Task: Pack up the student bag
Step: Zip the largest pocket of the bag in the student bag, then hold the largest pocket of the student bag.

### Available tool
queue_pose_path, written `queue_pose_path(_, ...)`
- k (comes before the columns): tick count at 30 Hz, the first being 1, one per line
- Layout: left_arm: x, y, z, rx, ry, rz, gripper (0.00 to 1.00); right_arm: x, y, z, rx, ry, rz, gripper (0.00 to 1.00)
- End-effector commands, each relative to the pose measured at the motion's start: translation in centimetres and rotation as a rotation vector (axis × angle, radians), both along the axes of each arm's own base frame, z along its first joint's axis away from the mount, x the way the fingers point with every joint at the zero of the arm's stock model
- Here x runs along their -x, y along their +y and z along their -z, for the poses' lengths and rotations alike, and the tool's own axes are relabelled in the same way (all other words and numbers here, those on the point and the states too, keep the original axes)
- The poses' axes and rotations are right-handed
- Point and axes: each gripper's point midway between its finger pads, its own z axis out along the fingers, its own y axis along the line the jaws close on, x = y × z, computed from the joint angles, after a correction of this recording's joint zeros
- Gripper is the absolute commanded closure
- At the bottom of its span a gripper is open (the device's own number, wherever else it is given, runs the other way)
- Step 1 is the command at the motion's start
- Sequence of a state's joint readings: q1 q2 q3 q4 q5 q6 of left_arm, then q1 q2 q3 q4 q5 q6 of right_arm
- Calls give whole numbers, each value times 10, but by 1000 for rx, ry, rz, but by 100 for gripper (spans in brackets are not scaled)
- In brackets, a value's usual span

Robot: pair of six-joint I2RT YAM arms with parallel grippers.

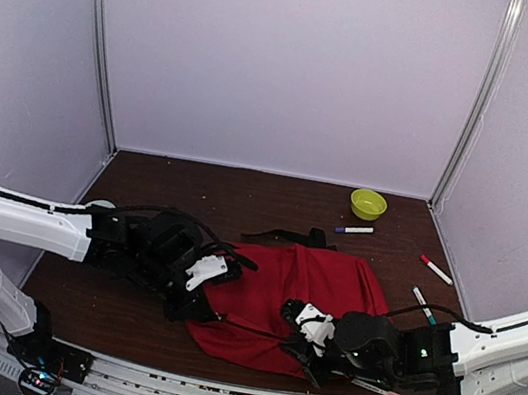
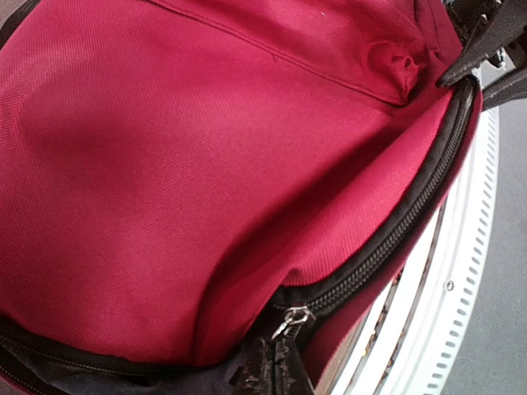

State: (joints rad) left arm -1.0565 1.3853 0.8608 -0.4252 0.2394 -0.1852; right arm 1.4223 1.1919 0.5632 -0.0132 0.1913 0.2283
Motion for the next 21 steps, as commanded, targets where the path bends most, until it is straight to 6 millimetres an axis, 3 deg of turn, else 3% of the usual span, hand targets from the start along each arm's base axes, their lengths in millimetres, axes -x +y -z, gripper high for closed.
queue_pose_path(1,3,-7,-17,44,3,22,100,0,5,-7,22,4,9,77)
queue_pose_path(8,14,-18,-41,128,-5,43,100,4,16,-24,-45,23,-6,61)
queue_pose_path(15,22,-26,-66,159,-53,38,100,1,23,-25,-52,14,5,45)
queue_pose_path(21,33,-39,-78,197,-57,46,100,3,37,-46,-98,-8,-32,29)
